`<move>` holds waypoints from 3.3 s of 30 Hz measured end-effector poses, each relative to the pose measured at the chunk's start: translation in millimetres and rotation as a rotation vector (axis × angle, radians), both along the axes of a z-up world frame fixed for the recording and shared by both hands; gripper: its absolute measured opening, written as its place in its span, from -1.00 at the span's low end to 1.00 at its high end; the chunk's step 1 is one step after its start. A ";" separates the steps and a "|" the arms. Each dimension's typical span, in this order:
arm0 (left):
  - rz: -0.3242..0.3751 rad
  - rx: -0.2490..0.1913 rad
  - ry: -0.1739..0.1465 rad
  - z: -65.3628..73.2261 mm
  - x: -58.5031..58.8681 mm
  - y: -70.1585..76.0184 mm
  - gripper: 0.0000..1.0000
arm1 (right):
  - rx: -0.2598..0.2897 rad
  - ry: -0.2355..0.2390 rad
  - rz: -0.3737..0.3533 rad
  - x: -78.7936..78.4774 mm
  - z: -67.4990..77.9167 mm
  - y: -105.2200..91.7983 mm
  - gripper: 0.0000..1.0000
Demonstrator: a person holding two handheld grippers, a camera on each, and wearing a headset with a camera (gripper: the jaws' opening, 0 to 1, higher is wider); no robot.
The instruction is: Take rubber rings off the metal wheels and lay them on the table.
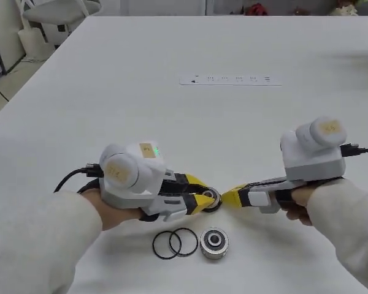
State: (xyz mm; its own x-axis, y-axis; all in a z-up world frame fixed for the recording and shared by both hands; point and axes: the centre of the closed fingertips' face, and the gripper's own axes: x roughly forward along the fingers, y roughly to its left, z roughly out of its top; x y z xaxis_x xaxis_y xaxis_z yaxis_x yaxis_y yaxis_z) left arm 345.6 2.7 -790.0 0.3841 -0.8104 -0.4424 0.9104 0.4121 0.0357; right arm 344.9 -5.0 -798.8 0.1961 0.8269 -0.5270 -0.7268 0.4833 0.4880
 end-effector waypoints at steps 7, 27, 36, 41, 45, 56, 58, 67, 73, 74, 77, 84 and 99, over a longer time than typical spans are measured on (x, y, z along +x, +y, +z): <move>0.014 0.004 -0.008 -0.1 -1.1 0.5 -0.73 | 0.007 0.009 -0.007 -0.4 0.9 0.2 -1.00; 0.024 -0.002 -0.011 0.1 -2.2 0.9 -0.73 | 0.010 0.028 -0.033 2.0 5.7 2.3 -1.00; 0.022 0.000 -0.011 0.4 -2.4 0.9 -0.73 | 0.008 0.020 -0.026 1.6 5.8 2.9 -1.00; 0.022 0.001 -0.011 0.3 -2.6 0.8 -0.73 | 0.007 0.007 -0.015 1.8 6.2 3.8 -1.00; 0.022 -0.001 -0.010 0.2 -2.8 0.8 -0.73 | 0.002 0.003 -0.008 0.5 7.1 4.2 -1.00; 0.021 -0.003 -0.011 -0.2 -2.8 0.9 -0.73 | 0.013 -0.006 0.005 0.1 7.8 7.7 -1.00; 0.021 -0.003 -0.010 -0.3 -2.8 1.0 -0.73 | 0.013 -0.007 0.007 0.0 8.1 8.5 -1.00; 0.022 -0.003 -0.011 0.0 -2.8 0.7 -0.73 | 0.026 -0.006 0.016 -1.0 9.8 11.5 -1.00; 0.023 -0.004 -0.012 0.2 -2.8 0.8 -0.73 | 0.026 -0.009 0.018 -1.5 9.6 11.3 -1.00; 0.023 -0.006 -0.011 0.2 -2.8 0.8 -0.73 | 0.025 -0.010 0.018 -1.5 9.7 11.4 -1.00; 0.023 -0.007 -0.011 0.5 -2.9 0.7 -0.73 | 0.030 -0.012 0.021 -2.0 11.1 12.1 -1.00; 0.023 -0.008 -0.011 0.5 -3.5 0.5 -0.73 | 0.047 -0.010 0.025 -2.9 14.3 14.5 -1.00; 0.041 -0.013 0.029 1.6 -1.5 0.6 -0.72 | 0.042 0.006 0.004 -0.8 12.9 11.5 -1.00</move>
State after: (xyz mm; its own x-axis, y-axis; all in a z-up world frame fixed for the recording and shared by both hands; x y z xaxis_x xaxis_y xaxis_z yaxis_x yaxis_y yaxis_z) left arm 344.2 3.4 -788.4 0.4041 -0.8002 -0.4432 0.8935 0.4490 0.0042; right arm 344.1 6.5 -785.9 0.1900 0.8489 -0.4933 -0.7255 0.4599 0.5121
